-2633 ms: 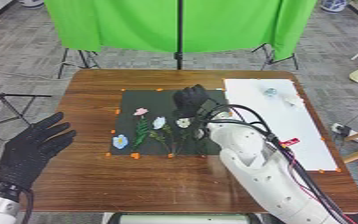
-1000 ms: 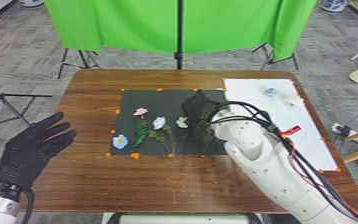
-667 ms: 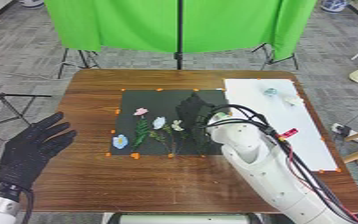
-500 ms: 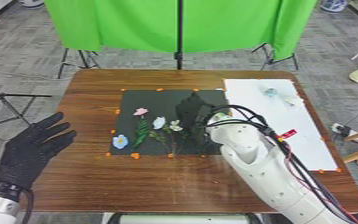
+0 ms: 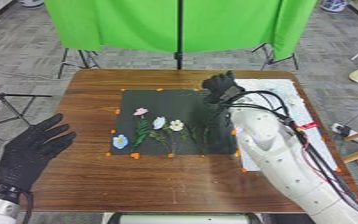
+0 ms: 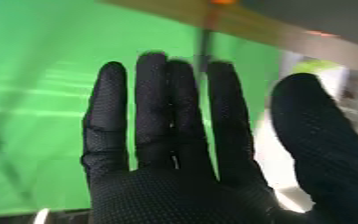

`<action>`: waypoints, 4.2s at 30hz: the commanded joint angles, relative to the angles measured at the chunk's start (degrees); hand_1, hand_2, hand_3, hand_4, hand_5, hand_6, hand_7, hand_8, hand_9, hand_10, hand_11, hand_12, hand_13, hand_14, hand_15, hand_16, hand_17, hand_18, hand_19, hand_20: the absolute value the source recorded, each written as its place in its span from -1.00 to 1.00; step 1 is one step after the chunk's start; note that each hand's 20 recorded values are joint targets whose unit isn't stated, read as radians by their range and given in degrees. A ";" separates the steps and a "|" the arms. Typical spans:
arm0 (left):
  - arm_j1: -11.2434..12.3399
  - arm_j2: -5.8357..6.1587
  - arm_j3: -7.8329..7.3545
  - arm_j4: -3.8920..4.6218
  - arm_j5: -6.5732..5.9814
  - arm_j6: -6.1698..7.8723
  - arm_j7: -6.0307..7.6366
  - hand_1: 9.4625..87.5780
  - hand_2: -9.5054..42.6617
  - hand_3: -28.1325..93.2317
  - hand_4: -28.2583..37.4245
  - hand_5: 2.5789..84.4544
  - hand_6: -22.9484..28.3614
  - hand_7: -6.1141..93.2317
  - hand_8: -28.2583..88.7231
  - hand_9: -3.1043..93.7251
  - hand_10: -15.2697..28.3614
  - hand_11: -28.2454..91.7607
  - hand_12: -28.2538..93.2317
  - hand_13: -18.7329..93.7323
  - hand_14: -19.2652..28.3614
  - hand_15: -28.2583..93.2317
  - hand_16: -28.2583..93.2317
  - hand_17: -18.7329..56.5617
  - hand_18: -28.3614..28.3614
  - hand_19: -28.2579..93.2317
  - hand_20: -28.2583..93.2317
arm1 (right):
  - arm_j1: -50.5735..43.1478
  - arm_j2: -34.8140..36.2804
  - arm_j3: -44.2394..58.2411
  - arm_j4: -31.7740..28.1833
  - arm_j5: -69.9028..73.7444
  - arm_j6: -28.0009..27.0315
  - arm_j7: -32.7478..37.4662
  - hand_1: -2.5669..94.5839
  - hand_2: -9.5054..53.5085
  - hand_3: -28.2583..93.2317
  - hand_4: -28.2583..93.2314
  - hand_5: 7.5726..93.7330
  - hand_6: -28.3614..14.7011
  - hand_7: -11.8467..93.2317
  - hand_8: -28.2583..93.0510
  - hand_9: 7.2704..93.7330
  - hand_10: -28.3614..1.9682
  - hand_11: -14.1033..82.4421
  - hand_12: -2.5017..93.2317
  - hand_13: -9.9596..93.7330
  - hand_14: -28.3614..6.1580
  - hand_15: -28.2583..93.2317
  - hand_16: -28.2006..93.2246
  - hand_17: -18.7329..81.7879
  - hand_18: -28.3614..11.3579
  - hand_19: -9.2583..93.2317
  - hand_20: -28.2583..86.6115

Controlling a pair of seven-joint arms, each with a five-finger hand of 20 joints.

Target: Arrange flowers

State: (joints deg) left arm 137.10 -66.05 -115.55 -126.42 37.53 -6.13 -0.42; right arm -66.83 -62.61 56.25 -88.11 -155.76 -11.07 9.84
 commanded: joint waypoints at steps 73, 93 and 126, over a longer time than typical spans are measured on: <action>0.82 -0.55 0.11 0.13 0.15 -0.25 0.07 -0.59 -0.71 0.64 -0.93 -0.13 0.01 -0.47 -0.68 -0.27 0.31 -0.07 -0.33 -0.18 0.49 0.07 -0.56 -0.70 0.79 0.27 -0.46 | -9.56 12.79 8.04 5.19 7.57 41.09 9.52 0.00 -1.00 0.91 -1.00 0.60 0.42 0.08 -0.75 0.99 0.80 -0.19 -0.13 0.92 0.62 0.30 -0.08 0.08 -0.49 0.80 0.26; -0.10 -0.33 0.41 0.36 -0.51 -0.83 -0.87 -0.60 -0.71 0.64 -0.93 -0.13 0.01 -0.47 -0.68 -0.27 0.31 -0.07 -0.33 -0.18 0.49 0.07 -0.56 -0.71 0.80 0.27 -0.46 | -3.73 2.90 -0.34 5.13 9.04 31.41 -21.22 0.01 -1.00 0.88 -1.00 0.54 0.43 0.14 -0.77 0.96 0.78 -0.17 -0.11 0.87 0.64 0.35 -0.05 0.05 -0.43 0.77 0.27; -0.70 -0.02 0.70 0.87 -0.39 -0.86 -1.29 -0.60 -0.72 0.65 -0.95 -0.13 0.00 -0.46 -0.69 -0.27 0.31 -0.06 -0.32 -0.18 0.48 0.07 -0.56 -0.71 0.80 0.27 -0.46 | -3.72 0.04 0.64 8.27 -2.12 26.47 -26.23 -0.06 -1.00 0.84 -1.00 0.36 0.51 0.13 -0.77 0.84 0.86 -0.37 0.00 0.74 0.71 0.37 -0.06 -0.05 -0.35 0.68 0.28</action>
State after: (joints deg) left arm 135.50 -65.58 -114.88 -125.85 37.34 -6.64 -1.33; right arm -70.76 -62.79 55.71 -79.47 -155.67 16.98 -15.33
